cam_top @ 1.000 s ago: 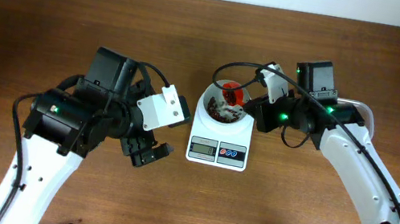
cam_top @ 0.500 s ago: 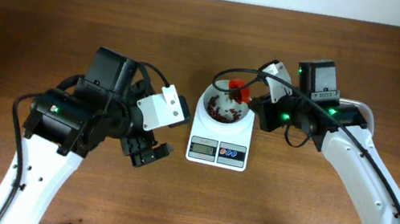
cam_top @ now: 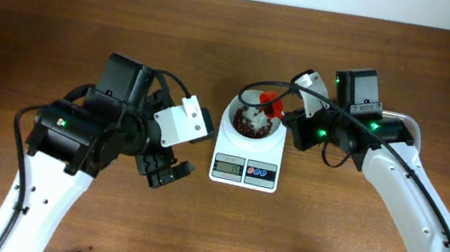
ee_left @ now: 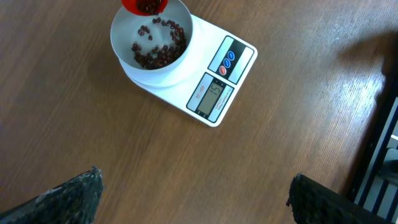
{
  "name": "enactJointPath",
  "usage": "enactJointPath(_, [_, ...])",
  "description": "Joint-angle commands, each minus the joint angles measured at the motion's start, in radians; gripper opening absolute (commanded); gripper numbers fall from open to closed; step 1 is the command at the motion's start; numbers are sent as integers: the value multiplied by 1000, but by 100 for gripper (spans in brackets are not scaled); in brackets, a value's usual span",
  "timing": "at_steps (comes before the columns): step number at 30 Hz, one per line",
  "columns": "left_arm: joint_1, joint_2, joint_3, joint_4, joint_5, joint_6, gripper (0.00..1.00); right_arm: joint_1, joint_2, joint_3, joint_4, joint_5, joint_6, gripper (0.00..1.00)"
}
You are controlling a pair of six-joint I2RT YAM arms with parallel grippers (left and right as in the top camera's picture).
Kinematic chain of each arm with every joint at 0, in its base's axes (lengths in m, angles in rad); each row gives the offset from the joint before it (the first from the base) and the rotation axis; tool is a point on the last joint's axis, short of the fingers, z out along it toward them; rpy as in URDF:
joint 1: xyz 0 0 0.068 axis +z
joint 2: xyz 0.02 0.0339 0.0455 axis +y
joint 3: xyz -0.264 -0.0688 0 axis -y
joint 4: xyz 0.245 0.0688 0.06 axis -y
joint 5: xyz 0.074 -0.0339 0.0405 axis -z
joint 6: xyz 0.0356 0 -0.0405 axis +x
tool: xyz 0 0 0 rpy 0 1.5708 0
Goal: Scoop and weigh 50g on scale
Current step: 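Tilt the red scoop with the right gripper to pour beans into bowl, then hold the emptied scoop over the bowl with the right gripper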
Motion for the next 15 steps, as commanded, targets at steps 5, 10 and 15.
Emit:
enactJointPath(5, [5, -3, 16, -2, 14, 20, 99, 9, -29, 5, 0, 1, -9, 4])
enactJointPath(10, [5, -3, 16, -2, 14, 20, 99, 9, -29, 5, -3, -56, -4, 4])
enactJointPath(15, [5, -3, 16, -2, 14, 20, 99, 9, -29, 5, -5, -126, -14, 4])
